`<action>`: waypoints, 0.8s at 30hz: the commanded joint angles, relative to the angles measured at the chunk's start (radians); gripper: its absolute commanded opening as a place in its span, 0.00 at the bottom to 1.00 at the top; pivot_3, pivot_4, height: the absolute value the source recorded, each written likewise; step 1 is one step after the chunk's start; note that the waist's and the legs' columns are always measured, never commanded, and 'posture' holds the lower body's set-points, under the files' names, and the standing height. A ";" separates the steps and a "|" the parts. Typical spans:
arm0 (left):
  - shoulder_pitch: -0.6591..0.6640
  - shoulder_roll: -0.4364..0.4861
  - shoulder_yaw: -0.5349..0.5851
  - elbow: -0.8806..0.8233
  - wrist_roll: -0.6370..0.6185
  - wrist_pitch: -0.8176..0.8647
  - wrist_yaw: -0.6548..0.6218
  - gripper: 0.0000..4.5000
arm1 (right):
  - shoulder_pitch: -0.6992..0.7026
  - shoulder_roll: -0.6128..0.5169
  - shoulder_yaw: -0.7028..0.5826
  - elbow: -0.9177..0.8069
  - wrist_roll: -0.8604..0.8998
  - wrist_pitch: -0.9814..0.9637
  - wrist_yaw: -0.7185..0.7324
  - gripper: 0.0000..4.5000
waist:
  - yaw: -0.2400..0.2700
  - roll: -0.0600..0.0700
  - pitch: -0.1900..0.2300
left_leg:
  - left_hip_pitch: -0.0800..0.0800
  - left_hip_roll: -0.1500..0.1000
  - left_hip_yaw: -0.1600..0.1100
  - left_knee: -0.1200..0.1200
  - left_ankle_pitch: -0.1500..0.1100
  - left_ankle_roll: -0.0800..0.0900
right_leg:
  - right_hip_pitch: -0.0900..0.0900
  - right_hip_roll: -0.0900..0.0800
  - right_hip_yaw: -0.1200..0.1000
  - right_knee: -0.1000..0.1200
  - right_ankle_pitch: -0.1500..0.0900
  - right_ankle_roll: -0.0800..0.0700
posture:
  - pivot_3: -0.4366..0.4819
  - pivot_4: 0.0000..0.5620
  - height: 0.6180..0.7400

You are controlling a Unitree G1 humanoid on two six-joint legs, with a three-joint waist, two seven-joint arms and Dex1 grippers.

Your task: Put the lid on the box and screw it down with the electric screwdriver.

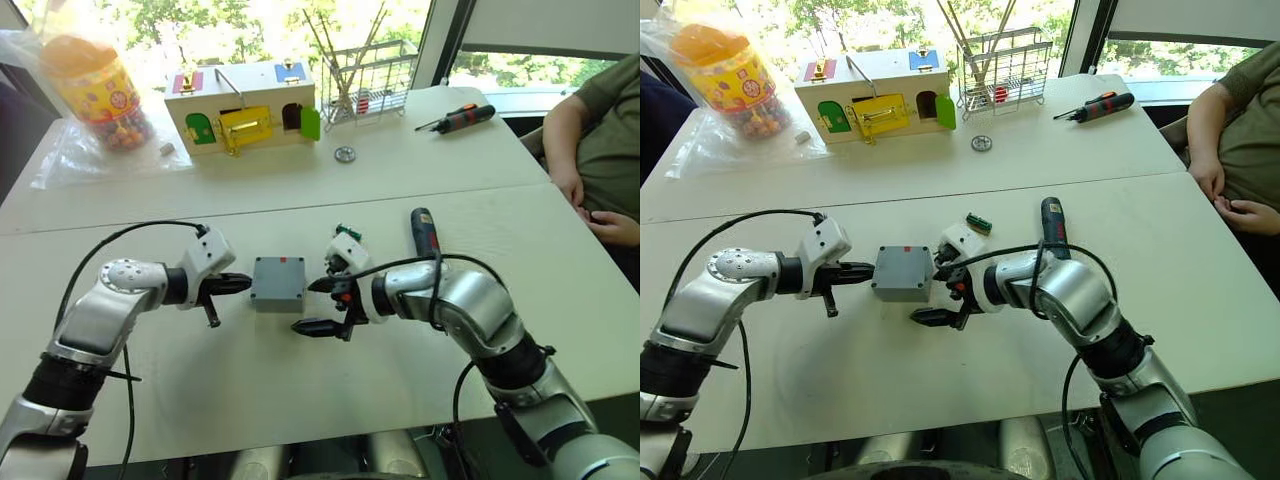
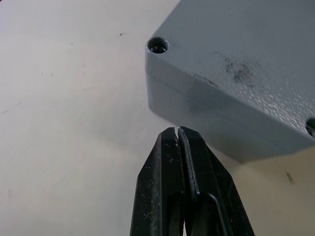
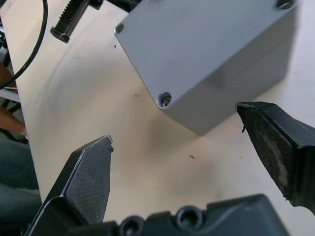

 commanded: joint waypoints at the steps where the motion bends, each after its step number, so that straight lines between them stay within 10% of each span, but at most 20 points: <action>1: -0.067 0.041 0.094 -0.072 -0.095 0.050 -0.047 0.00 | -0.036 -0.035 -0.179 -0.047 0.075 -0.052 0.053 1.00 | 0.003 0.000 0.000 | 0.000 0.000 0.000 0.000 0.000 0.000 | 0.000 0.000 0.000 0.000 0.000 0.000 | 0.48 0.27 1.00; 9: -0.215 -0.050 0.043 -0.137 -0.147 0.114 0.017 0.00 | -0.067 -0.011 -0.213 0.360 -0.121 -0.418 0.006 1.00 | -0.004 0.000 0.000 | 0.001 0.000 0.001 0.000 0.000 0.000 | 0.001 0.000 -0.001 0.000 0.000 0.000 | 0.48 0.27 1.00; 14: -0.220 -0.099 0.007 -0.157 -0.143 0.124 0.059 0.00 | -0.069 0.017 -0.143 0.556 -0.246 -0.622 0.044 0.71 | -0.016 0.000 0.000 | 0.001 0.000 0.002 -0.001 0.000 0.000 | 0.000 0.002 0.000 0.001 0.000 0.000 | 0.48 0.27 1.00; 24: -0.170 -0.096 -0.019 -0.137 -0.102 0.083 0.087 0.00 | -0.095 0.087 -0.138 0.711 -0.323 -0.746 0.052 0.71 | -0.028 0.000 0.000 | 0.001 0.000 0.001 -0.001 0.000 0.000 | 0.000 0.003 0.000 0.001 0.000 0.000 | 0.48 0.27 1.00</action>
